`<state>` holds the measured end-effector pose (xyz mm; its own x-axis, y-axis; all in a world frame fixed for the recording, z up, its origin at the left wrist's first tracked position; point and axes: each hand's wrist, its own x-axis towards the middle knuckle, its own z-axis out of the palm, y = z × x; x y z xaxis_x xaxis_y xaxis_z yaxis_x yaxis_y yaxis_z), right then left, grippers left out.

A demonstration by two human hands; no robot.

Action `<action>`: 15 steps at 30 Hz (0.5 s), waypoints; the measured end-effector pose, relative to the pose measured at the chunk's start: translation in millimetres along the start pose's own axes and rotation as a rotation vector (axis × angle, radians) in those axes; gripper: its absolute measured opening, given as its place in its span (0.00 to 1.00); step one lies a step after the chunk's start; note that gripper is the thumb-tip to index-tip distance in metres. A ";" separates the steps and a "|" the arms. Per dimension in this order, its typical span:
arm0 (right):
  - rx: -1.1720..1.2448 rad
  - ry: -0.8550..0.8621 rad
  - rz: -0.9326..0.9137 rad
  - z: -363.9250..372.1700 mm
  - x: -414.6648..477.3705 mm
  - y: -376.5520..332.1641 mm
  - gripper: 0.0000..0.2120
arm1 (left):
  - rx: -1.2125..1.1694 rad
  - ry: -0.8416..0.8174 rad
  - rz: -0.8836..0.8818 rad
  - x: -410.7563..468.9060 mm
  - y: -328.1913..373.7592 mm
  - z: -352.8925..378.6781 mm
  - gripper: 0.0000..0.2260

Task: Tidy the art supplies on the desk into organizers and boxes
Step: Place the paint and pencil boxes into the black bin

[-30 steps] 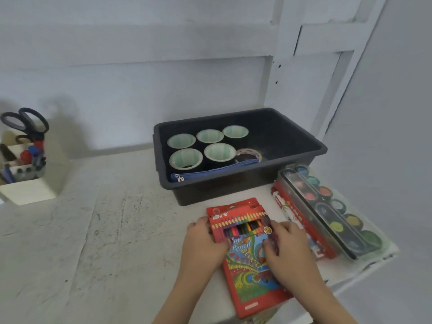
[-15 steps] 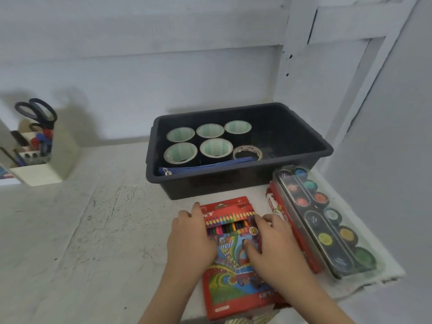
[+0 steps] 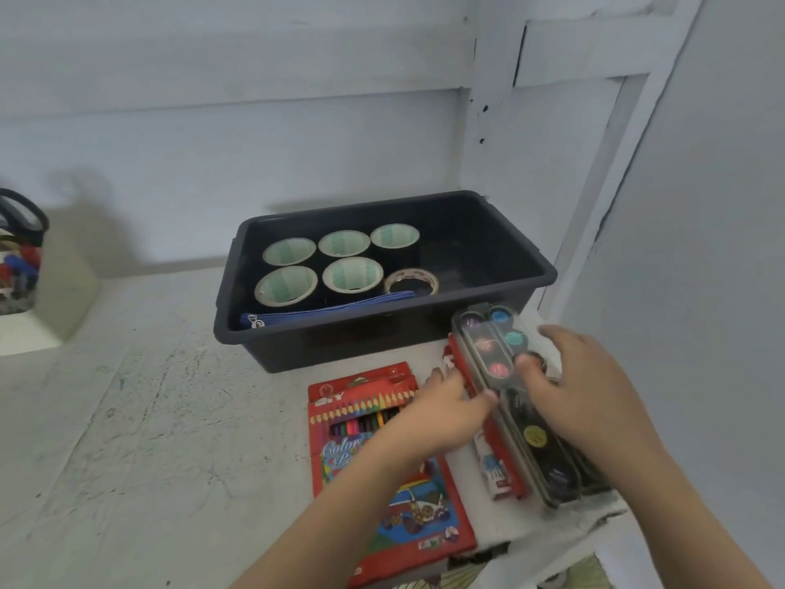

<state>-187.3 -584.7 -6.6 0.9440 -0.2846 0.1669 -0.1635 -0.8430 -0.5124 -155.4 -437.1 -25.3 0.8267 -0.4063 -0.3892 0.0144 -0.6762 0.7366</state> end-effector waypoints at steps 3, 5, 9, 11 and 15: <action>-0.039 -0.244 0.161 -1.2 6.3 12.7 0.18 | 0.012 -0.092 -0.057 2.7 7.7 12.9 0.29; 0.026 -0.274 0.144 -1.0 7.5 16.7 0.15 | -0.041 -0.105 -0.070 2.3 13.6 18.5 0.33; 0.052 -0.252 0.147 -8.4 6.2 18.9 0.15 | -0.123 -0.107 -0.085 -3.7 24.4 25.4 0.37; 0.049 -0.269 0.156 -16.1 2.6 19.3 0.16 | -0.227 -0.140 -0.097 -8.9 27.4 27.9 0.39; 0.072 -0.312 0.136 -34.9 -6.9 17.5 0.20 | -0.415 -0.199 -0.081 -22.3 35.7 19.5 0.31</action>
<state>-206.7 -613.5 12.6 0.9588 -0.2299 -0.1668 -0.2841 -0.7695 -0.5720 -184.2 -464.2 -1.1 0.6901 -0.4997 -0.5235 0.3319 -0.4243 0.8425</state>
